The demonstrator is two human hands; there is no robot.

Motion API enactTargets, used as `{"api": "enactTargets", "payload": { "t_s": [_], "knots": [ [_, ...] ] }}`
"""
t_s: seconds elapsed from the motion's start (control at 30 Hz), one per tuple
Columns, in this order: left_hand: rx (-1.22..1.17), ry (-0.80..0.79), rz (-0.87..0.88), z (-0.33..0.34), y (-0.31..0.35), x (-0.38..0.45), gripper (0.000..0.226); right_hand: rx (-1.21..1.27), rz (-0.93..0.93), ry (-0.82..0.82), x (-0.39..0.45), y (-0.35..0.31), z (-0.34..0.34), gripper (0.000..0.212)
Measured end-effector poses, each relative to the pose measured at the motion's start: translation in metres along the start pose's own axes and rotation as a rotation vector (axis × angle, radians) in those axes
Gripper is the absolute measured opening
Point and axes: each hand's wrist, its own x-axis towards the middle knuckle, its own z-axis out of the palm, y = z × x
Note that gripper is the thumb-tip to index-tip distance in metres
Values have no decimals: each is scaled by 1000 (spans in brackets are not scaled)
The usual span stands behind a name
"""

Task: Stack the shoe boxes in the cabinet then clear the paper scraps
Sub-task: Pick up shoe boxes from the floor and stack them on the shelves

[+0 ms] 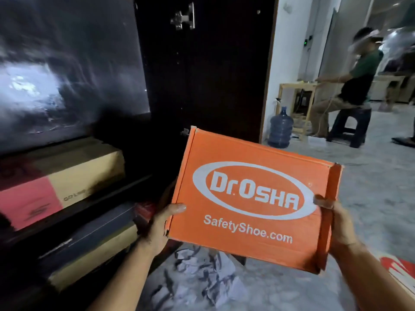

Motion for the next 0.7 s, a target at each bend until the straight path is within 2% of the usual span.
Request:
{"api": "enactTargets", "payload": {
  "t_s": [0.07,0.13,0.17,0.27,0.37,0.47,0.53,0.6,0.67,0.7],
  "knots": [
    [-27,68,23,-23,13,-9,109,-31,5,-81,6,5,31,36],
    [-98,149,89,-43,28,-18,93,-68,36,-174,10,14,57,38],
    [-134,182,113,-50,33,-21,84,-83,65,-221,10,20,66,43],
    [-145,296,126,-64,65,-35,77,-85,125,-339,14,35,92,57],
    [-178,445,179,-86,100,-49,44,-117,108,-405,21,43,127,65],
    [-185,502,209,-99,130,-64,25,-157,25,-456,27,50,166,71],
    [-209,606,183,-106,140,-69,27,-125,31,-452,35,54,199,65],
    [-269,736,146,-109,145,-64,38,-117,67,-418,41,51,233,50],
    [-323,892,206,-117,149,-55,53,-177,145,-420,48,48,268,28],
    [-291,985,259,-119,151,-49,61,-208,183,-415,53,47,284,24]
  ]
}}
